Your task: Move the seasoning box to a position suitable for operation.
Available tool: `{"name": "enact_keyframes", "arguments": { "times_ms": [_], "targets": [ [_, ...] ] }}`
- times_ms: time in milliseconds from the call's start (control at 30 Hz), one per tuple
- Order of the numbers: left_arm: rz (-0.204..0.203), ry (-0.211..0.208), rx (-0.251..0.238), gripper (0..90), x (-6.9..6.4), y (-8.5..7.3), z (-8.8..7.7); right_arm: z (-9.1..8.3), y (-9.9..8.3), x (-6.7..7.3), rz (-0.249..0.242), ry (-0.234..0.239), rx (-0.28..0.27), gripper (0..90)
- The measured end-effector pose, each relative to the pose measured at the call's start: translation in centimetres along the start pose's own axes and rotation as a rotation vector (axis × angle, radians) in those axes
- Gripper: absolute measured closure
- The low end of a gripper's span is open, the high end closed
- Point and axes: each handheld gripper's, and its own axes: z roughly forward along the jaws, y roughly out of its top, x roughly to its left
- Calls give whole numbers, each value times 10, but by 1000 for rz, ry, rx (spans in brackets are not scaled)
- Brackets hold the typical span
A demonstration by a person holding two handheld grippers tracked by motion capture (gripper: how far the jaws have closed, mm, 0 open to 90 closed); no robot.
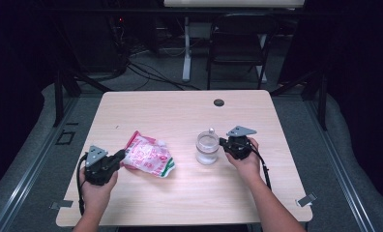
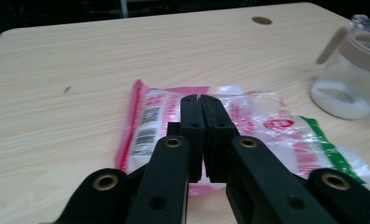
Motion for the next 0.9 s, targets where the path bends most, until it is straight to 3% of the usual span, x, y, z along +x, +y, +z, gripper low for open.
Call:
{"name": "enact_keyframes", "arguments": {
  "times_ms": [33,133,267,433,567,767,900],
  "targets": [
    [31,-19,17,897,-10,4,5,-1,0,1,-7,9,2,885],
    [68,-47,41,899,-24,10,14,-2,0,5,-23,21,2,886],
    [72,-92,46,899,-37,16,24,-2,0,9,-37,38,4,886],
    [48,-151,43,893,-61,26,42,-4,0,19,-46,64,7,884],
    [54,-165,45,892,-67,28,45,-6,0,27,-76,87,13,879],
    [77,-152,53,888,-66,26,41,-8,1,36,-108,132,5,850],
    [86,-141,55,871,-63,25,36,-3,3,32,-111,112,21,831]
  ]
}}
